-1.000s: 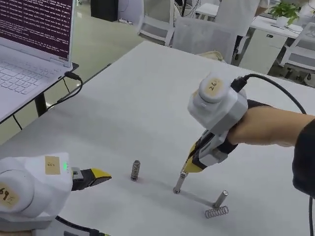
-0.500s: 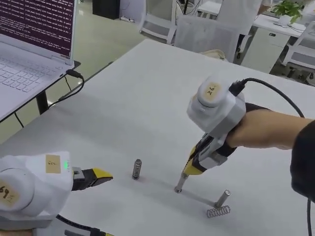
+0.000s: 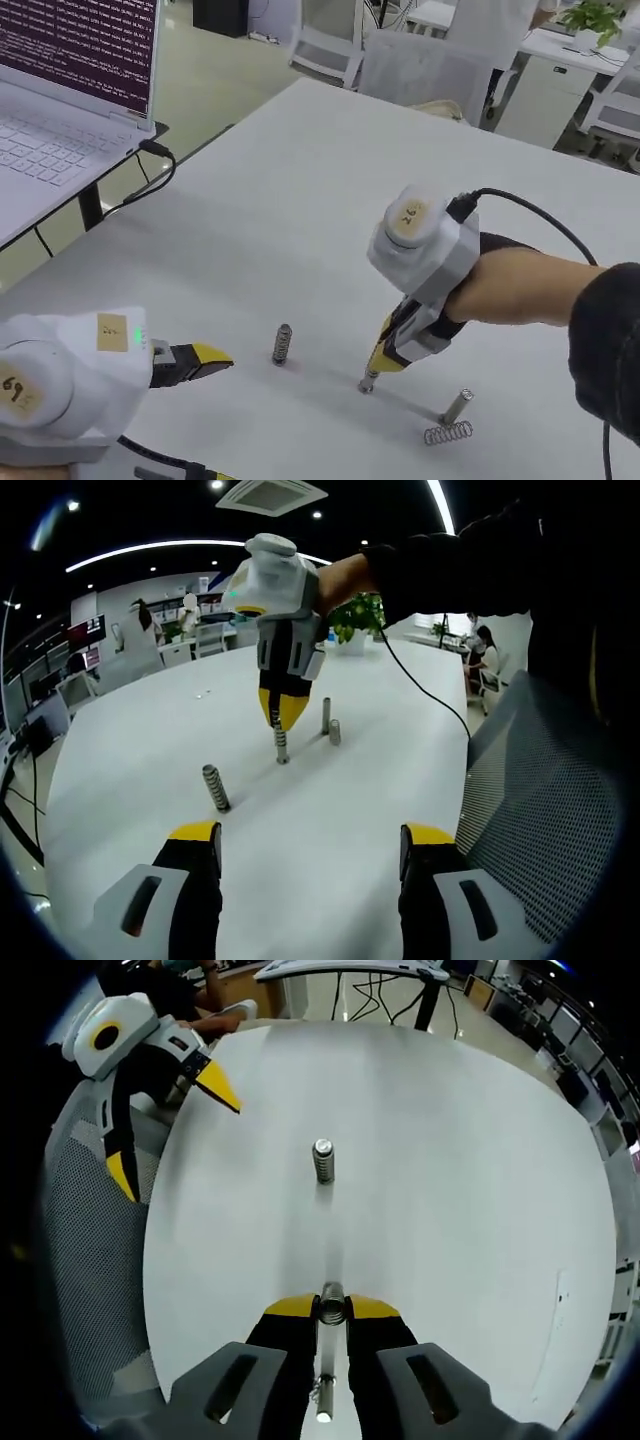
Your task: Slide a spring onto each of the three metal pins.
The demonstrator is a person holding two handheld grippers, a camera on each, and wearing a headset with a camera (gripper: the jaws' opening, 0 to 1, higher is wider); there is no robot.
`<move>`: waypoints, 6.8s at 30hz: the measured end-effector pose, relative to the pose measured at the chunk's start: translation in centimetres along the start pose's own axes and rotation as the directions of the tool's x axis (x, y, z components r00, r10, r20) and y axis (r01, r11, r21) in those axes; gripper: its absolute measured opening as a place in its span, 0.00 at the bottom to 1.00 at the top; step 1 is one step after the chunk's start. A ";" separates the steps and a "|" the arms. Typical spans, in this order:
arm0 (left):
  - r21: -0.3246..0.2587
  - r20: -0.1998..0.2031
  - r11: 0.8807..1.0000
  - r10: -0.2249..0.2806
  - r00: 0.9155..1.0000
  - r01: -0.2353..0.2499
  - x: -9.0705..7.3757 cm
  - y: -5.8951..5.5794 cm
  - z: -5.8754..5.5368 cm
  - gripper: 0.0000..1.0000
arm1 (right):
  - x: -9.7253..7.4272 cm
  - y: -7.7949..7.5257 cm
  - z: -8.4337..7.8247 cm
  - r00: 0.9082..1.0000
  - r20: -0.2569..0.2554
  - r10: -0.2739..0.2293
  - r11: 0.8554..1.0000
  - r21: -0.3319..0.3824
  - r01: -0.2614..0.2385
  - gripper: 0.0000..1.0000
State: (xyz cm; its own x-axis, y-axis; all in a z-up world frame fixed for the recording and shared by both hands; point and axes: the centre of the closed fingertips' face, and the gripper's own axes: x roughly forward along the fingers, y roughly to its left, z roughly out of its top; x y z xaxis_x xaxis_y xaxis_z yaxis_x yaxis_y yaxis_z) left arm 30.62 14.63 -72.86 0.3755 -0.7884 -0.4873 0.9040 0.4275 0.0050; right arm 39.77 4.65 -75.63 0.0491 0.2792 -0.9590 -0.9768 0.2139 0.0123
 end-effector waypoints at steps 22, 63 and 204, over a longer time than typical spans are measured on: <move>-0.002 -0.006 1.000 -0.006 1.000 0.006 0.1 0.0 -0.1 0.68 | 1.9 -0.4 -0.3 1.000 0.014 -0.016 0.999 0.031 0.016 0.08; 0.055 -0.041 0.997 -0.046 0.998 0.048 0.9 -0.6 1.7 0.65 | -1.3 -1.1 -2.3 0.968 0.222 -0.118 0.984 0.156 0.084 0.72; 0.121 -0.148 0.976 -0.162 0.976 0.181 18.3 -6.5 5.6 0.03 | -8.4 7.1 -15.0 0.710 0.489 -0.506 0.783 0.605 0.142 0.95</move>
State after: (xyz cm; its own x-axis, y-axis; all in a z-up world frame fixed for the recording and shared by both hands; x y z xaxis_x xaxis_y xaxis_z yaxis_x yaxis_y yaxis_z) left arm 32.76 -5.00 -76.93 0.1895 -0.7731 -0.6053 0.9749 0.2215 0.0224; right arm 29.29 -10.18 -71.75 0.6314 0.5478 -0.5489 -0.6321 0.7736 0.0450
